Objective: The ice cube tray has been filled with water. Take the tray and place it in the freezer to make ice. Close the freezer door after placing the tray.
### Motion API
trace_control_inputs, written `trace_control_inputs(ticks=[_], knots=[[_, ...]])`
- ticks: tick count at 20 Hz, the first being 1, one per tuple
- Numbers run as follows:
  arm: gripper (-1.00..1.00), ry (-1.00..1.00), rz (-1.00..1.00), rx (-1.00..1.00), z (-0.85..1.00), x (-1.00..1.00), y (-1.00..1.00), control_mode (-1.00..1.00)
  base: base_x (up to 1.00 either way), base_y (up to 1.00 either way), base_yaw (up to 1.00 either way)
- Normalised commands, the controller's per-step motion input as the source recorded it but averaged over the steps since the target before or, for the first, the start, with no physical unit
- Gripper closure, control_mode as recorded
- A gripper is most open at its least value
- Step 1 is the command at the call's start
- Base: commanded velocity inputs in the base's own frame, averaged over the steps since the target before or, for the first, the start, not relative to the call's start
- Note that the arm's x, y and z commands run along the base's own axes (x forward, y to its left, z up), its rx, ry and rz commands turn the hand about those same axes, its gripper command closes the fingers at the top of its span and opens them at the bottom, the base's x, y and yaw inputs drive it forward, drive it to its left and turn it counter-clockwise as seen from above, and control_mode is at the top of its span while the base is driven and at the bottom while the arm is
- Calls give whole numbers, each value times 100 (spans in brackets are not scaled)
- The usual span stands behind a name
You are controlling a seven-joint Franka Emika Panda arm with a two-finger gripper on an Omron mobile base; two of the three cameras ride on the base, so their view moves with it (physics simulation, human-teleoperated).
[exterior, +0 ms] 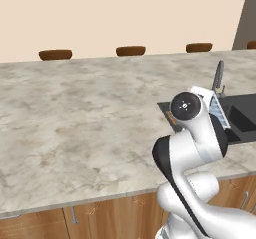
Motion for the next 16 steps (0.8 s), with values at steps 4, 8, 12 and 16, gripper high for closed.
trace_control_inputs(ticks=[4, 8, 12, 16], knots=[[100, 1, 0, 0, 0, 4, -5, -100, 0, 0, 0], [100, 0, 0, 0, 0, -8, 0, 100, -43, 0, 0], [100, 0, 0, 0, 0, 0, 0, 100, -68, 0, 0], [100, 0, 0, 0, 0, 0, 0, 100, -65, 0, 0]])
